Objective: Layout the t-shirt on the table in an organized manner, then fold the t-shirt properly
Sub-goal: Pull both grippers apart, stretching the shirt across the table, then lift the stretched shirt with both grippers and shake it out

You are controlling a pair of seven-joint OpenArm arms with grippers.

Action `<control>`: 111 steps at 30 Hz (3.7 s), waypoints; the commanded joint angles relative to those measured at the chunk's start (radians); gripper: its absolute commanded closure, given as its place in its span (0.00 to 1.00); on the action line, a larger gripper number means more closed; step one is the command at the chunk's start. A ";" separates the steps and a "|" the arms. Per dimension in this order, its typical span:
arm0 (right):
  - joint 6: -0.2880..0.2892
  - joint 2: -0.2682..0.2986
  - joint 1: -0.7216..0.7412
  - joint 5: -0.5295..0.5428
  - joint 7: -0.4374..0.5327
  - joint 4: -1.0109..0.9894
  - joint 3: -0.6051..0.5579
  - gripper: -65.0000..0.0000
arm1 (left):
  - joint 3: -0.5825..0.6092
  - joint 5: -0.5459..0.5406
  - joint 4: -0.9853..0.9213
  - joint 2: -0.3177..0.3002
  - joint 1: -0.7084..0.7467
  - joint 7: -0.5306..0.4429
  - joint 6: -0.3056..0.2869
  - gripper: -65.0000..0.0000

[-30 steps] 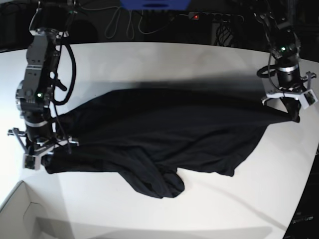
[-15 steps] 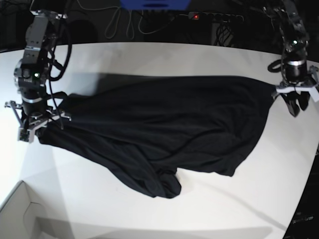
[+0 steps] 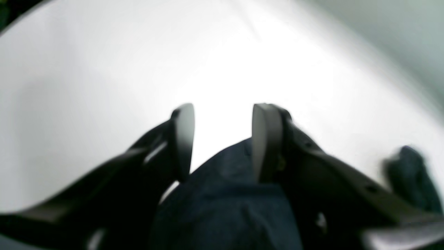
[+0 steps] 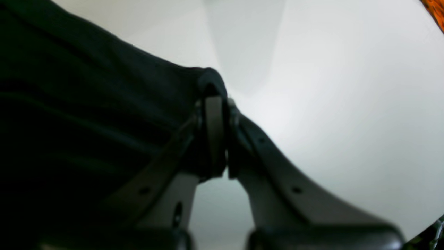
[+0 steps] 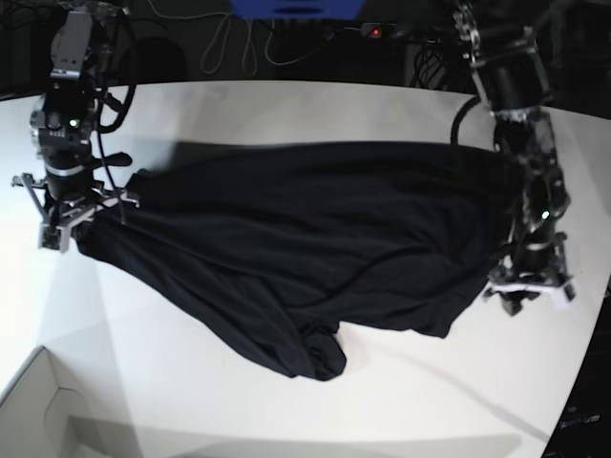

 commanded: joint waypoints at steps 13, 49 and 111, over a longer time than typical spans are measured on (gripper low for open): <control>-0.002 0.007 -0.003 -0.006 0.015 0.020 0.003 1.00 | 0.213 0.072 -0.531 0.001 -0.289 -0.232 -0.009 0.59; -0.002 0.013 0.101 -0.006 0.022 0.058 0.077 1.00 | -0.039 -0.056 0.121 -0.076 -0.220 0.105 -0.003 1.00; 0.147 0.093 0.511 -0.009 0.027 -0.523 -0.181 0.64 | -0.051 -0.060 -0.475 -0.177 -0.498 -0.061 -0.007 1.00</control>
